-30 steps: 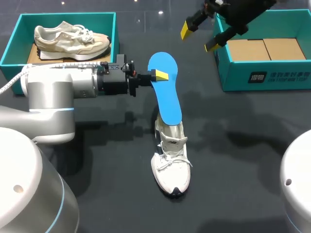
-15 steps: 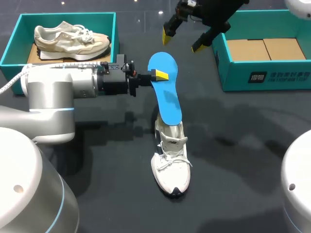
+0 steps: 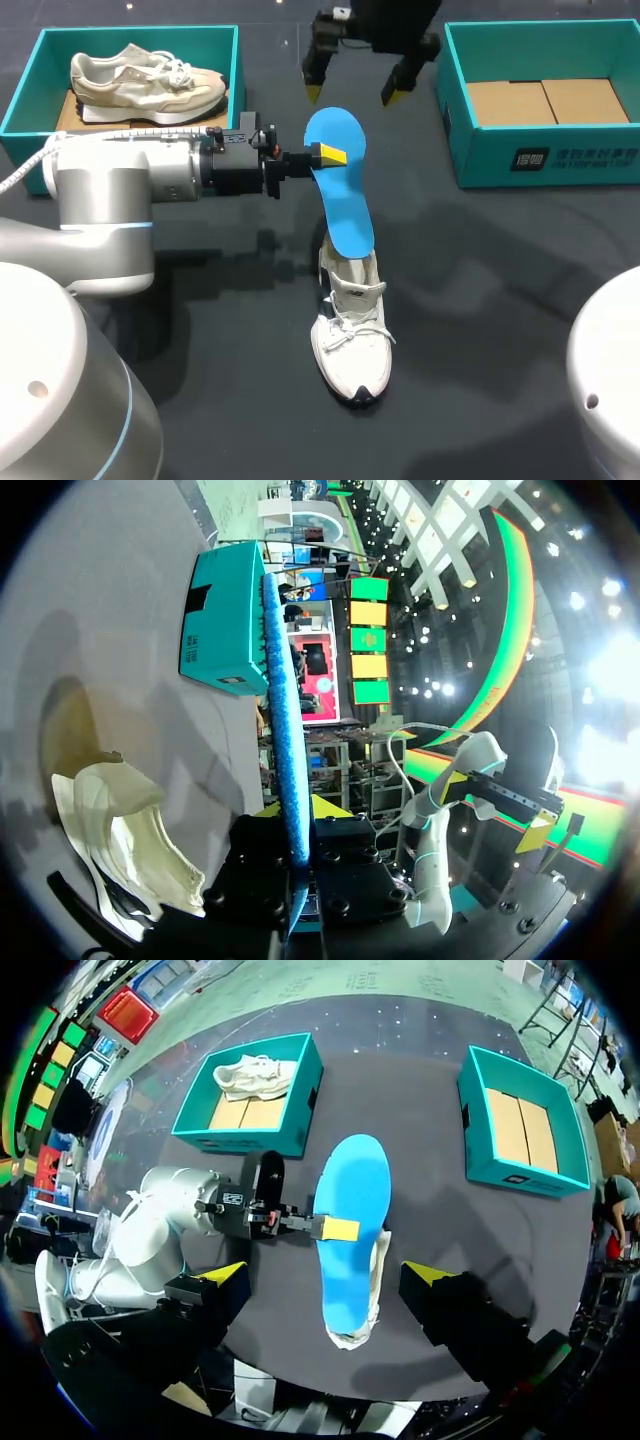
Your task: Take the shoe out of the shoebox, open the shoe tongue, remove and reinsert the insole, then place the shoe into the shoebox
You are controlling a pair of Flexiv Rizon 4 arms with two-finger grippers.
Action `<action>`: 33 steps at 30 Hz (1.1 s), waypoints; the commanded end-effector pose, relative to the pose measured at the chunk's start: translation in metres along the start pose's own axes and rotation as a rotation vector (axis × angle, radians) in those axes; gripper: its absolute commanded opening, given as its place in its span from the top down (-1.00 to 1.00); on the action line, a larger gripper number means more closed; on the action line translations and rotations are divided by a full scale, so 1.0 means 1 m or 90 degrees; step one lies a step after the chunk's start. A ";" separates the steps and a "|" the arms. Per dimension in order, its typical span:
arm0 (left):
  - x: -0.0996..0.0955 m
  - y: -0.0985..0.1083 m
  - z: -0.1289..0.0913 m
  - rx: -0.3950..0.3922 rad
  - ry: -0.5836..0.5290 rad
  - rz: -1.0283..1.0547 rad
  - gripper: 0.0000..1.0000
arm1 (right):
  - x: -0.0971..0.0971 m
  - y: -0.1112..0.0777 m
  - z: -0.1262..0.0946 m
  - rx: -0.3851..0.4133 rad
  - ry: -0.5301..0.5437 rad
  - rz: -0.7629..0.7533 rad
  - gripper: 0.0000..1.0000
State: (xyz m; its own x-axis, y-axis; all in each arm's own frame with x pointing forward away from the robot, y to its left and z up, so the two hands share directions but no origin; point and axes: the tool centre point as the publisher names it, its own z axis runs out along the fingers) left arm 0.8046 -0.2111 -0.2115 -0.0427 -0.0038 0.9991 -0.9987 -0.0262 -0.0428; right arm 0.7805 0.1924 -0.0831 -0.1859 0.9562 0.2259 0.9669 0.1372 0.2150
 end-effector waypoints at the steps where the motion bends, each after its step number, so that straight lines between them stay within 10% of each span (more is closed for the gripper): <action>1: 0.000 0.001 -0.001 0.000 0.000 0.000 1.00 | 0.009 0.003 0.005 0.001 -0.068 0.000 -1.00; 14: 0.000 0.001 -0.001 0.000 0.000 0.000 1.00 | 0.017 0.003 0.012 0.021 -0.119 0.037 -1.00; 33: 0.000 0.001 -0.001 0.000 0.000 0.000 1.00 | -0.039 0.003 0.020 0.000 0.251 0.099 -1.00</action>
State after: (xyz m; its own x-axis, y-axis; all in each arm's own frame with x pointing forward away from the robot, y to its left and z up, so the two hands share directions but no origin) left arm 0.8047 -0.2111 -0.2116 -0.0427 -0.0038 0.9991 -0.9987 -0.0261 -0.0428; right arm 0.7898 0.1801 -0.0974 -0.0511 0.9508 0.3054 0.9875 0.0024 0.1578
